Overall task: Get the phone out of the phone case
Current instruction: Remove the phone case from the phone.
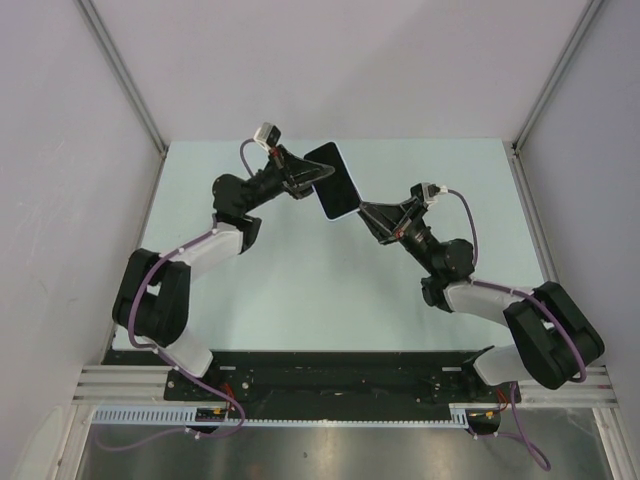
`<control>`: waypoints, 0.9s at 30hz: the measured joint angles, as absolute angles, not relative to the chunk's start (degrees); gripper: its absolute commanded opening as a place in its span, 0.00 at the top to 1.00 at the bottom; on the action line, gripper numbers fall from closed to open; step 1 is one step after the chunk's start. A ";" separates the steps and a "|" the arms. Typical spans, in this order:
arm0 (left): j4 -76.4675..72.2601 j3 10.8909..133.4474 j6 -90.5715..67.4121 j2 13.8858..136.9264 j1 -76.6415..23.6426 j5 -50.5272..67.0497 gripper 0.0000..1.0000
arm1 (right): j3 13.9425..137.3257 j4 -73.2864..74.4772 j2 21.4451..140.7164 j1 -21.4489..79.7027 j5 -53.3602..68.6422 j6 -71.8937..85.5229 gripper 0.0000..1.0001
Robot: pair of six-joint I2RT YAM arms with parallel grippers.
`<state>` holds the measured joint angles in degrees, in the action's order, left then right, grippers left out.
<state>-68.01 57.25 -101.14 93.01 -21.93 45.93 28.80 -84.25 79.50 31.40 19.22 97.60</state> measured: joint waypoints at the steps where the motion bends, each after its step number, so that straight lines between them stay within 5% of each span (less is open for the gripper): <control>1: -68.03 57.25 -101.27 92.71 -21.96 45.58 1.00 | 29.12 -84.58 79.66 31.59 18.81 98.02 1.00; 27: -67.66 58.52 -103.50 87.24 -22.17 37.71 1.00 | 36.38 -86.76 84.20 35.66 11.22 104.79 1.00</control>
<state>-67.66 58.52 -103.50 87.24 -22.17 37.71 36.38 -86.76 84.20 35.66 11.22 104.79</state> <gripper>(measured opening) 0.177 0.092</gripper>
